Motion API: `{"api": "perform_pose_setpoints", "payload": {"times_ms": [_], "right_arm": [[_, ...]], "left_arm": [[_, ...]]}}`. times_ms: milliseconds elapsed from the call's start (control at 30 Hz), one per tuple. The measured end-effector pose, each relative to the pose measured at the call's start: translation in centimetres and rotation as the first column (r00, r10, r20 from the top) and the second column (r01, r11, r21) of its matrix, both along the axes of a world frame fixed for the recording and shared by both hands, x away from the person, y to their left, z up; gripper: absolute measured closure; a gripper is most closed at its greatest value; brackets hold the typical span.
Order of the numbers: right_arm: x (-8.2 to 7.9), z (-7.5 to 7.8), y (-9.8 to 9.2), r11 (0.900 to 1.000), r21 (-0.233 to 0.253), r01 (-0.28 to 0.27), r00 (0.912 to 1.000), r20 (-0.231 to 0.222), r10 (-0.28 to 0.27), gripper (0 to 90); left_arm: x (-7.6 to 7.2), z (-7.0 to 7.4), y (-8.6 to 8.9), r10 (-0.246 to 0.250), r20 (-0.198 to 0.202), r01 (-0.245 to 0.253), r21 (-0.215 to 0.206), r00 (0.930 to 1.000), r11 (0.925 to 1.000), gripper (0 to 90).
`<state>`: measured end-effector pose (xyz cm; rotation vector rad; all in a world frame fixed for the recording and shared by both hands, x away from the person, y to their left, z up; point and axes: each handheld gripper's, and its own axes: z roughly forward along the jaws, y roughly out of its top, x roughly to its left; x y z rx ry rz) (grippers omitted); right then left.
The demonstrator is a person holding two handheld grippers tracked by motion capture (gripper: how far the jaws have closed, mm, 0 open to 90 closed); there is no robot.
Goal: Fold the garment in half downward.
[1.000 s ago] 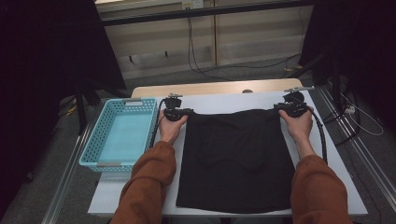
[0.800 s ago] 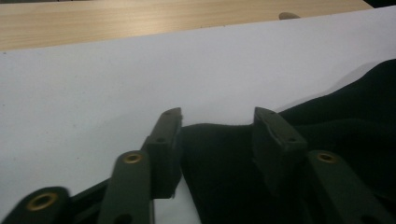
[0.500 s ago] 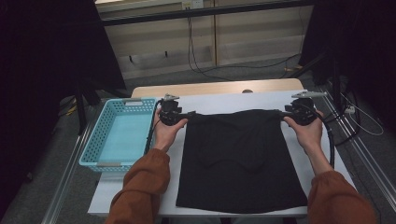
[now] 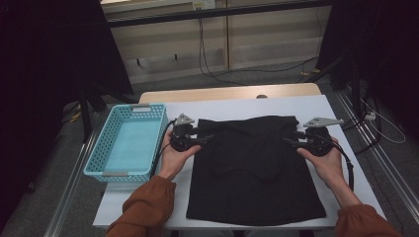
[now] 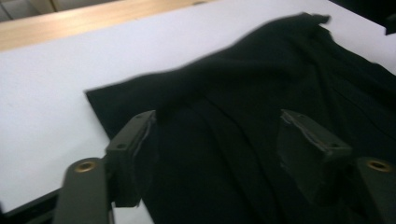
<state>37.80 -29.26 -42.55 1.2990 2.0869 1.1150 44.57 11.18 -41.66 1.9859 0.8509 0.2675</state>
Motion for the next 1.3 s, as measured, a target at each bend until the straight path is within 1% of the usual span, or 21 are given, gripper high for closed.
{"api": "perform_pose_setpoints", "payload": {"times_ms": [33, 67, 133, 267, 300, 400, 433, 500, 567, 600, 667, 733, 833, 867, 900, 1000, 1100, 1133, 1167, 1233, 1300], "right_arm": [[-0.4, 0.0, 0.3, 1.000, 0.008, -0.010, 0.9999, 0.001, 0.010, 50.6], [-0.8, 0.0, 0.5, 1.000, 0.013, -0.021, 0.9998, 0.001, 0.021, 51.6], [-1.6, 0.0, 1.2, 0.999, 0.010, -0.045, 0.9990, -0.002, 0.045, 53.1], [-3.2, 0.2, 2.4, 0.996, 0.004, -0.085, 0.9964, -0.001, 0.085, 57.5], [-3.5, 0.3, 2.7, 0.996, 0.006, -0.094, 0.9956, 0.003, 0.094, 57.6], [-4.9, 0.4, 3.3, 0.994, 0.029, -0.105, 0.9944, 0.012, 0.105, 60.1], [-5.4, 0.3, 3.6, 0.992, 0.034, -0.118, 0.9931, 0.005, 0.117, 60.7], [-6.1, 0.2, 4.4, 0.989, 0.003, -0.146, 0.9893, 0.005, 0.146, 62.5], [-6.7, 0.1, 5.0, 0.985, 0.014, -0.171, 0.9853, 0.003, 0.171, 62.5], [-6.9, 0.1, 5.2, 0.983, 0.019, -0.180, 0.9836, 0.006, 0.180, 62.1], [-7.2, -0.1, 5.7, 0.980, 0.026, -0.196, 0.9807, 0.004, 0.196, 61.8], [-7.0, -0.3, 6.3, 0.977, -0.008, -0.211, 0.9774, -0.002, 0.211, 61.3], [-6.3, -0.8, 6.5, 0.977, 0.001, -0.211, 0.9772, -0.023, 0.211, 59.6], [-6.1, -0.9, 6.5, 0.978, -0.002, -0.208, 0.9778, -0.027, 0.208, 58.9], [-6.1, -1.0, 6.4, 0.978, -0.007, -0.208, 0.9777, -0.034, 0.207, 57.6], [-6.1, -1.5, 6.2, 0.979, -0.022, -0.203, 0.9778, -0.058, 0.201, 56.1], [-6.5, -1.9, 6.0, 0.977, -0.029, -0.209, 0.9747, -0.086, 0.206, 54.1], [-6.6, -1.9, 6.0, 0.977, -0.030, -0.211, 0.9738, -0.094, 0.207, 53.1], [-6.7, -2.1, 6.0, 0.976, -0.037, -0.213, 0.9721, -0.109, 0.208, 51.2], [-6.9, -2.2, 5.9, 0.977, -0.037, -0.209, 0.9725, -0.112, 0.204, 50.2], [-7.1, -2.3, 5.8, 0.978, -0.031, -0.204, 0.9728, -0.118, 0.199, 48.7]], "left_arm": [[-0.4, -0.1, 0.0, -0.022, -0.008, 0.022, -0.002, 0.9997, 0.9998, 38.4], [-0.9, -0.1, -0.1, -0.031, 0.000, 0.031, 0.012, 0.9995, 0.9995, 41.9], [-1.7, -0.1, -0.2, -0.036, 0.002, 0.036, 0.029, 0.9993, 0.9989, 45.4], [-3.2, 0.1, -0.1, -0.071, 0.014, 0.070, 0.044, 0.9974, 0.9966, 45.3], [-3.7, 0.2, -0.1, -0.062, 0.009, 0.062, 0.035, 0.9980, 0.9975, 44.7], [-4.9, 0.5, -0.2, -0.088, 0.030, 0.086, 0.063, 0.9956, 0.9943, 44.4], [-5.3, 0.5, -0.4, -0.097, 0.027, 0.096, 0.056, 0.9949, 0.9938, 44.4], [-5.7, 0.4, -0.5, -0.119, 0.036, 0.116, 0.068, 0.9923, 0.9909, 47.2], [-5.8, 0.0, -0.8, -0.130, 0.022, 0.128, 0.064, 0.9913, 0.9897, 49.6], [-5.8, -0.3, -1.0, -0.129, 0.024, 0.127, 0.076, 0.9914, 0.9891, 51.0], [-5.9, -0.9, -1.5, -0.116, 0.017, 0.114, 0.092, 0.9931, 0.9892, 51.1], [-5.7, -1.4, -1.9, -0.137, 0.008, 0.136, 0.097, 0.9905, 0.9859, 52.0], [-5.5, -2.0, -2.3, -0.146, -0.023, 0.148, 0.105, 0.9890, 0.9834, 57.0], [-5.5, -2.2, -2.5, -0.127, -0.028, 0.130, 0.126, 0.9915, 0.9835, 61.7], [-5.6, -2.4, -2.6, -0.126, -0.040, 0.131, 0.145, 0.9912, 0.9807, 63.6], [-5.6, -2.6, -2.4, -0.136, -0.042, 0.141, 0.151, 0.9898, 0.9784, 62.8], [-5.5, -2.8, -1.9, -0.161, -0.071, 0.170, 0.144, 0.9844, 0.9749, 61.9], [-5.7, -3.0, -1.7, -0.179, -0.076, 0.190, 0.168, 0.9809, 0.9673, 61.9], [-5.8, -3.2, -1.5, -0.178, -0.081, 0.190, 0.171, 0.9807, 0.9668, 62.1], [-5.9, -3.4, -1.3, -0.197, -0.109, 0.213, 0.167, 0.9744, 0.9626, 62.5], [-6.1, -3.5, -1.1, -0.200, -0.112, 0.217, 0.171, 0.9734, 0.9610, 62.4]]}}
